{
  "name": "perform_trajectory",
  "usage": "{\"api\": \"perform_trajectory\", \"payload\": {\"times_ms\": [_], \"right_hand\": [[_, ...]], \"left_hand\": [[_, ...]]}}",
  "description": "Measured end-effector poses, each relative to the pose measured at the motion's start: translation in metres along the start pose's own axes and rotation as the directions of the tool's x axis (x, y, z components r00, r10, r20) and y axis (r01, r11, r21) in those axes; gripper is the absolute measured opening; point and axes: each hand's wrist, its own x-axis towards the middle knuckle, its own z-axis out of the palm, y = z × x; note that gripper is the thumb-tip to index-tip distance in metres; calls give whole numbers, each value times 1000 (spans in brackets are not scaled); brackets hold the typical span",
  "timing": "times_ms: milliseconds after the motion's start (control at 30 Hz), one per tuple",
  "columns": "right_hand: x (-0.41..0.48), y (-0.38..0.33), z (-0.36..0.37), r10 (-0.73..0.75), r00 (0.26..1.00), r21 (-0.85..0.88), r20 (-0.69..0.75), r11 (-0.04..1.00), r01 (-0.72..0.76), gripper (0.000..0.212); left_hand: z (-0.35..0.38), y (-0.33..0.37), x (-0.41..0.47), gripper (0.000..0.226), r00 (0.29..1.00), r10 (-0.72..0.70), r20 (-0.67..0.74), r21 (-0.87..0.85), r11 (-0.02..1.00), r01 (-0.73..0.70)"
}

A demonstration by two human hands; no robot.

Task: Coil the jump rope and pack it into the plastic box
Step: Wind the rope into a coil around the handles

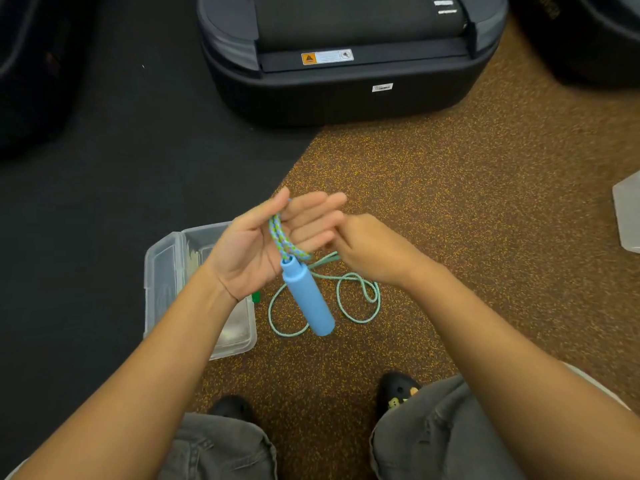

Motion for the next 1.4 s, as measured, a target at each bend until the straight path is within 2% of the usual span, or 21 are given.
{"api": "perform_trajectory", "payload": {"times_ms": [100,200,333,433,567,667,767,833,900,967,1033,1167,1300,1400], "right_hand": [[-1,-4,6,21,995,-44,100,999,-17,31],[-4,-10,10,7,983,-51,184,999,3,25],[-9,-13,10,-42,974,-127,224,989,72,12],[-10,-11,8,-56,971,-180,232,979,100,16],[-12,-15,2,-165,970,-116,180,975,187,13],[-13,-17,-10,-184,983,-66,13,981,185,17],[-11,-9,-21,-127,981,-22,-149,992,125,18],[-10,-3,-24,-80,981,18,-179,996,85,19],[-8,2,-24,-58,980,63,-192,995,71,21],[-6,5,-23,-37,976,127,-213,990,66,25],[-3,6,-22,-8,969,221,-246,973,64,29],[3,5,-19,72,959,336,-276,941,26,24],[2,2,-14,31,978,222,-205,975,15,13],[1,-2,-3,11,998,70,-66,998,-6,17]], "left_hand": [[-3,5,-1,39,998,34,-59,-64,997,-38],[-2,2,3,40,982,97,-162,-50,993,-106],[-8,-3,10,40,943,155,-295,126,984,-122],[-11,-5,12,38,899,186,-396,229,968,-100],[-13,-9,15,40,845,231,-483,362,931,-47],[-9,-13,14,38,877,180,-445,411,911,21],[0,-18,12,36,940,49,-337,391,916,92],[6,-19,11,41,948,-63,-311,405,894,192],[11,-17,9,58,945,-180,-274,474,829,296],[14,-14,6,68,944,-251,-214,522,788,328],[14,-10,5,65,954,-232,-192,536,789,300],[11,-7,4,46,982,-71,-176,479,865,148],[9,-4,5,39,982,34,-186,242,970,12],[6,1,7,39,974,105,-202,113,990,-83]]}}
